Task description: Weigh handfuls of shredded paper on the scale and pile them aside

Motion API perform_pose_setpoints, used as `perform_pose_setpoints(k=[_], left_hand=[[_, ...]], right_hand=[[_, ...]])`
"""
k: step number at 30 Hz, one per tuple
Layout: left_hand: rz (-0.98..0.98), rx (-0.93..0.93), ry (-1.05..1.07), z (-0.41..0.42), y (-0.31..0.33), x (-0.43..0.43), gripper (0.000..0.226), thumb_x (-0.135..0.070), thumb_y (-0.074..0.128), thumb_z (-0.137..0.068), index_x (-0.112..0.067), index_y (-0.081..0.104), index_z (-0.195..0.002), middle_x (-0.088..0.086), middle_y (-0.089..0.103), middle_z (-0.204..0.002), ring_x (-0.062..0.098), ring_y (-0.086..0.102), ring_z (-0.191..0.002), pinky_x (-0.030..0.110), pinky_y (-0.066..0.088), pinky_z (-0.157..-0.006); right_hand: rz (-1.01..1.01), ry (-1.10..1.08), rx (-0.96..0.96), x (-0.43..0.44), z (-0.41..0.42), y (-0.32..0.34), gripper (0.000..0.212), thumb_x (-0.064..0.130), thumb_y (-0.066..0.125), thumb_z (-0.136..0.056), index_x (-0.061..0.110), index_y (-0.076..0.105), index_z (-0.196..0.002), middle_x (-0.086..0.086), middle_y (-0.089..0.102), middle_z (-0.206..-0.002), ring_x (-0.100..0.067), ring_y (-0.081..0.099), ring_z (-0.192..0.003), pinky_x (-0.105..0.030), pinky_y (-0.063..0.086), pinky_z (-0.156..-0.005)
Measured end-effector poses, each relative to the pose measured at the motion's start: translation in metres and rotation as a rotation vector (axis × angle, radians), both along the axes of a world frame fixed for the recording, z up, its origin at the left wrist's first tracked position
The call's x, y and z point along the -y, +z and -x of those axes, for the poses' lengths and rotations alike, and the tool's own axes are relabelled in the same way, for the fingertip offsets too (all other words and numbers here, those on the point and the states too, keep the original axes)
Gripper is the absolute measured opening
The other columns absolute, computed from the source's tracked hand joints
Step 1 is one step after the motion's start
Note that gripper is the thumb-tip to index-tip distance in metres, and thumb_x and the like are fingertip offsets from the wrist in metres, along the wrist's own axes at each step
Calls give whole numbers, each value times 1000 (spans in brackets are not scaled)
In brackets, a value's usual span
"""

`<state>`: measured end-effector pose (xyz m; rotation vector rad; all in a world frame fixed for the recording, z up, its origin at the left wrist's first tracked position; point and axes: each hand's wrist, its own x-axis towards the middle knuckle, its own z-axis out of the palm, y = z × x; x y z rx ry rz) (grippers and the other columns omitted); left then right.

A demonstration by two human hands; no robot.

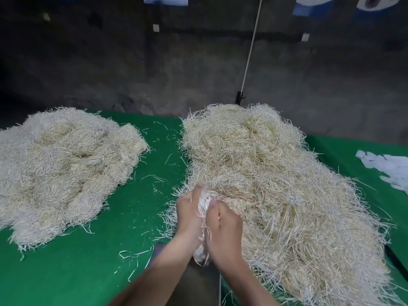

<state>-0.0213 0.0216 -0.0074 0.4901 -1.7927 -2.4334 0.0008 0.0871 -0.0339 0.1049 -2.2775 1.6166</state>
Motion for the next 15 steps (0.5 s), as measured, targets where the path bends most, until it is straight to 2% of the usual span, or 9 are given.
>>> perform_pose_setpoints(k=[1, 3, 5, 7, 9, 10, 11, 13, 15], left_hand=[[-43, 37, -47, -2, -1, -1, 41, -28, 46, -99, -13, 50, -61, -3, 37, -43, 11, 37, -35, 21, 29, -36], [-24, 123, -151, -8, -9, -6, 37, -34, 44, -100, -8, 62, -80, -2, 37, -45, 16, 39, -40, 24, 32, -42], [108, 107, -124, -6, -14, -4, 43, -38, 46, -99, 2, 61, -102, 3, 48, -50, 21, 47, -50, 30, 39, -54], [303, -11, -25, 1, -13, 6, 42, -35, 45, -99, -1, 64, -84, -6, 45, -41, 9, 43, -40, 21, 37, -48], [458, -132, 4, 7, -9, 13, 45, -27, 46, -100, -14, 48, -58, -11, 30, -36, 3, 26, -33, 14, 27, -40], [547, -179, -39, 7, -9, 12, 44, -19, 46, -100, -19, 47, -56, -12, 37, -40, 1, 33, -37, 12, 32, -42], [628, -199, -102, 6, -9, 7, 38, -12, 45, -99, -20, 53, -62, -12, 49, -52, -2, 44, -47, 11, 40, -50], [642, -124, -227, 4, -10, 2, 27, -11, 43, -97, -9, 62, -79, 0, 59, -73, 9, 57, -66, 25, 50, -63], [386, -33, -405, 1, -7, 7, 24, -15, 48, -97, -1, 63, -85, 11, 63, -77, 18, 62, -73, 40, 50, -71]], right_hand=[[1, -3, 11, -2, 0, 0, 42, 11, 47, -95, 31, 45, -59, 11, 47, -47, -1, 41, -41, -16, 26, -41], [10, -29, 34, -14, 9, 2, 38, 9, 46, -97, 30, 50, -66, 12, 51, -50, 0, 43, -45, -20, 33, -49], [5, -35, 43, -23, 14, 9, 23, 13, 44, -98, 20, 56, -80, 11, 58, -73, 2, 51, -65, -27, 44, -68], [160, 19, 39, -25, 12, 16, 10, 24, 47, -97, 25, 56, -101, 13, 58, -104, 9, 53, -93, -25, 45, -89], [185, 130, 32, -22, 12, 21, 32, 47, 44, -93, 51, 43, -125, 33, 41, -132, 21, 36, -117, -19, 35, -100], [77, 185, 47, -19, 12, 22, 40, 53, 43, -91, 57, 35, -130, 40, 31, -136, 21, 27, -125, -18, 30, -102], [-14, 226, 65, -16, 13, 22, 39, 53, 45, -91, 59, 38, -128, 43, 33, -134, 19, 28, -127, -16, 30, -102], [-31, 234, 65, -13, 14, 20, 18, 44, 53, -91, 54, 58, -105, 46, 53, -107, 21, 47, -109, -3, 38, -85], [-3, 209, 54, -19, 17, 23, 13, 39, 56, -91, 45, 65, -84, 41, 62, -86, 20, 56, -90, 2, 40, -71]])
